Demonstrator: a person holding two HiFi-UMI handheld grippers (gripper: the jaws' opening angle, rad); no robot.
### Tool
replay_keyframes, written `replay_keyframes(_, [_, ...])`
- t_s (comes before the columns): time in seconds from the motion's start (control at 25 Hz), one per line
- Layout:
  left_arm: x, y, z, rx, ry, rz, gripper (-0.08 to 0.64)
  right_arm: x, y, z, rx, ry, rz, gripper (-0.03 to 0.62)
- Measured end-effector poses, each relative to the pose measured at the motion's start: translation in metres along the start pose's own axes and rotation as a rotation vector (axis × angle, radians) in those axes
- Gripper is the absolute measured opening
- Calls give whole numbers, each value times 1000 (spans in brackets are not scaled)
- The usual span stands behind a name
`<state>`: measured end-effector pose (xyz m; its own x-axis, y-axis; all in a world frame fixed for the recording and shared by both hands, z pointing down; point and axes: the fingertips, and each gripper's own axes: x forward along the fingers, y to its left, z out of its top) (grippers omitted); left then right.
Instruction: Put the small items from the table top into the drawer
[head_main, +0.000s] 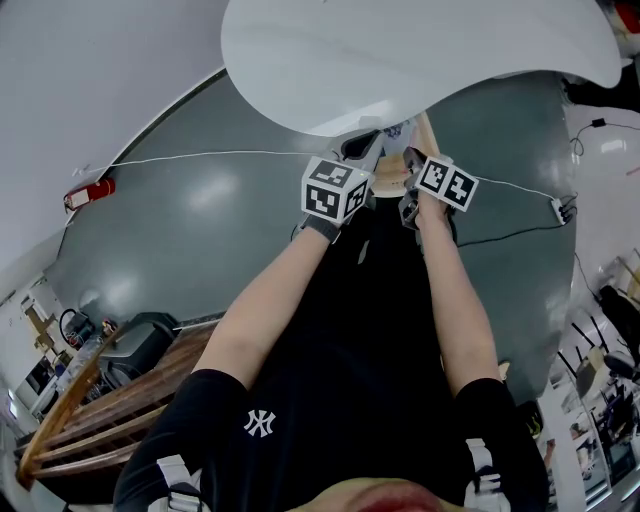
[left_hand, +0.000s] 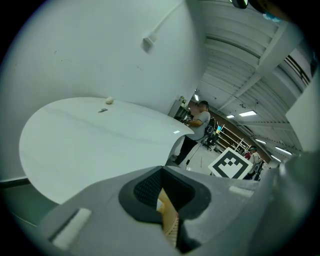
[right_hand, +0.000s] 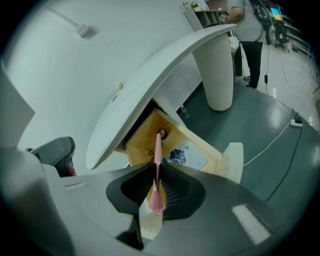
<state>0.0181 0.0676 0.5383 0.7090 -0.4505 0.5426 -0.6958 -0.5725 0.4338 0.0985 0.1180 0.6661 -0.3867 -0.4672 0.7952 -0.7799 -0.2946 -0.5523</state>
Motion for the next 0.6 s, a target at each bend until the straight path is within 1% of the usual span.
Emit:
replay_keyframes(0.08, [0,1,-1,0,6,-1,0,4,-1,-1,8,-5,4,72])
replay_keyframes(0.2, [1,1,0,2,10,0,0,7,-3,0,16,-7,5,109])
replay_keyframes(0.32, [2,4,2,3,11,4,0,9,-4,0,13,3,7,112])
replay_keyframes(0.44, [3,6,4,3,8,4,0,6,3,1,-11,6,17,101])
replay_keyframes(0.6, [6,3,13,2,-1,-3,0,-10,17,12,-78,-7,41,70])
